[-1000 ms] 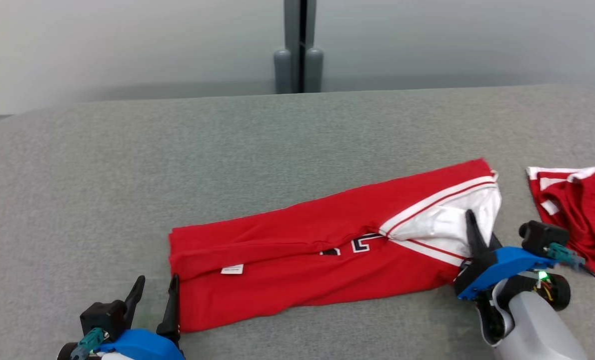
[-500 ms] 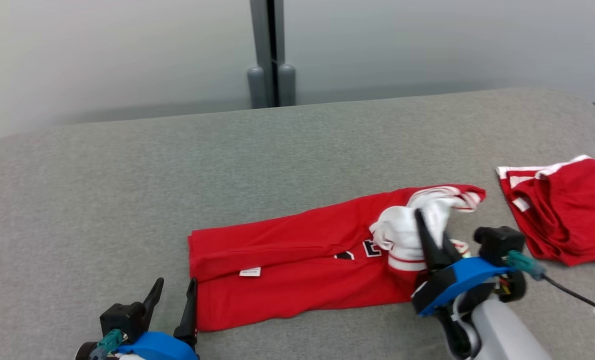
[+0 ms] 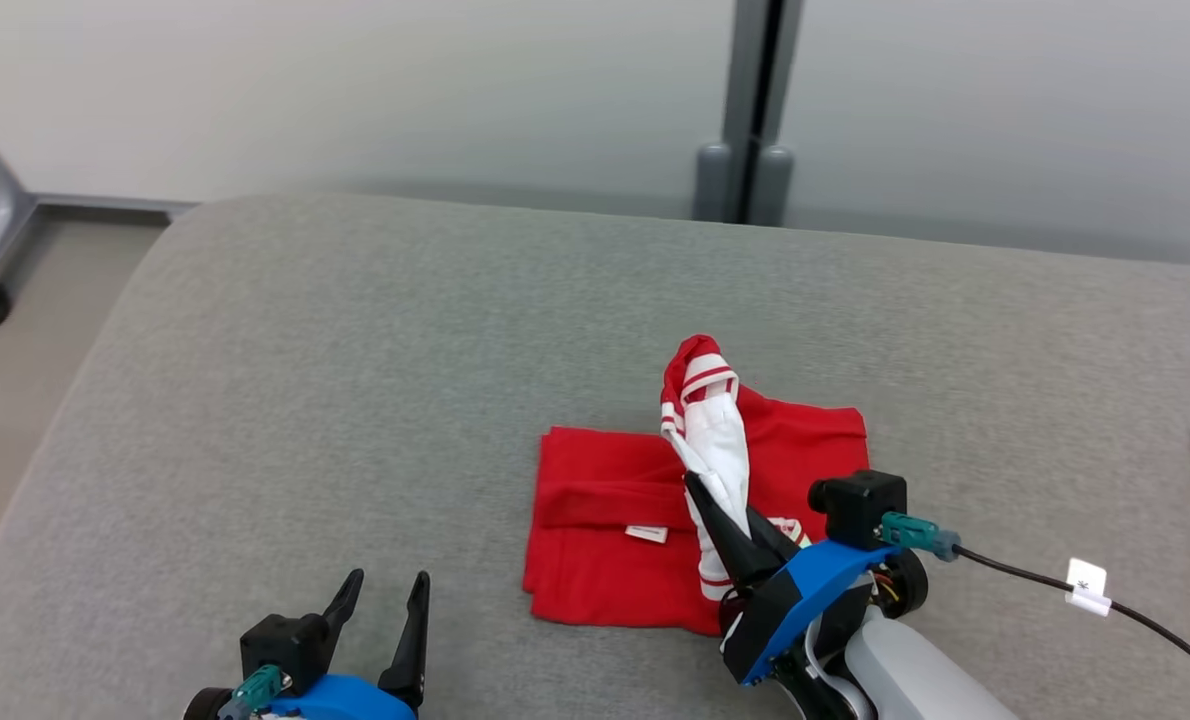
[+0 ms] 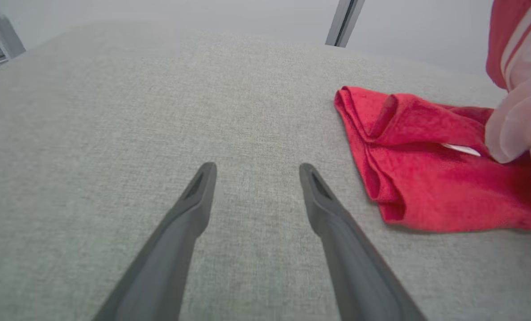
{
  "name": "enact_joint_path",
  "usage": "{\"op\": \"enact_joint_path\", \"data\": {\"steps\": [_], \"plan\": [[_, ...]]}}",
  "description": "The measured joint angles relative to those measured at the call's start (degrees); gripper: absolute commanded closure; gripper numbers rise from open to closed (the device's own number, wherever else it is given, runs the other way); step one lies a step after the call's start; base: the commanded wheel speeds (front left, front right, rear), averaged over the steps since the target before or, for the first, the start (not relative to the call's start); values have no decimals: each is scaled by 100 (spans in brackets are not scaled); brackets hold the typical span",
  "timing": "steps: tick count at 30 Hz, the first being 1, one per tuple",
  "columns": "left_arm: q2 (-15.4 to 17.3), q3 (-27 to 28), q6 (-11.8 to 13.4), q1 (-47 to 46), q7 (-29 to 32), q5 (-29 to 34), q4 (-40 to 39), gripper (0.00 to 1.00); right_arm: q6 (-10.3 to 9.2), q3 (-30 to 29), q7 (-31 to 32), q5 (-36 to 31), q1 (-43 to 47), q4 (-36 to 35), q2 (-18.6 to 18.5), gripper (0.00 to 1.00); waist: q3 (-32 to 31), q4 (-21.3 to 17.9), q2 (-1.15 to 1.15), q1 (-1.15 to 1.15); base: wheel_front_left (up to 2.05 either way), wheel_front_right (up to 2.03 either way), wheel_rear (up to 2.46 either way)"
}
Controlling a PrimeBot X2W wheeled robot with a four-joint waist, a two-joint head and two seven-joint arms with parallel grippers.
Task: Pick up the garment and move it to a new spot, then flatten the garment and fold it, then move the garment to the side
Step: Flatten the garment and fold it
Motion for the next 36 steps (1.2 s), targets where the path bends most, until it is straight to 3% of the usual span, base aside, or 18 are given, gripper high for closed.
{"op": "enact_joint_path", "data": {"steps": [6,7,8,9,13,21,26,36], "plan": [[-13,-114,0,-82,0,-42,-5,0,0,302,-140,388,-352,432,-3,100,137,338,0,1,0,0,0],[-10,-113,0,-83,1,-60,-3,0,0,371,-183,474,-380,467,-4,81,157,357,0,1,0,0,0],[-9,-108,0,-84,0,-79,-1,0,0,457,-198,588,-416,472,-7,9,174,360,0,0,0,0,0],[-12,-103,0,-87,1,-83,-7,0,1,532,-243,712,-447,452,-3,0,183,340,0,1,0,0,0],[-13,-57,0,-110,1,-90,-55,0,1,467,-342,771,-616,498,12,0,208,151,0,1,0,0,0],[10,320,1,-124,1,167,-165,0,0,-1481,-364,-1124,-252,13,-1,0,212,-474,0,1,0,0,0],[-45,608,52,-123,0,423,-334,0,1,-2227,-364,-1936,304,-504,-8,0,153,-858,0,0,0,0,0],[-149,1061,282,162,0,907,-559,0,1,-2574,-365,-2451,1215,-853,-7,0,-136,-1235,-1,0,0,0,0]]}}
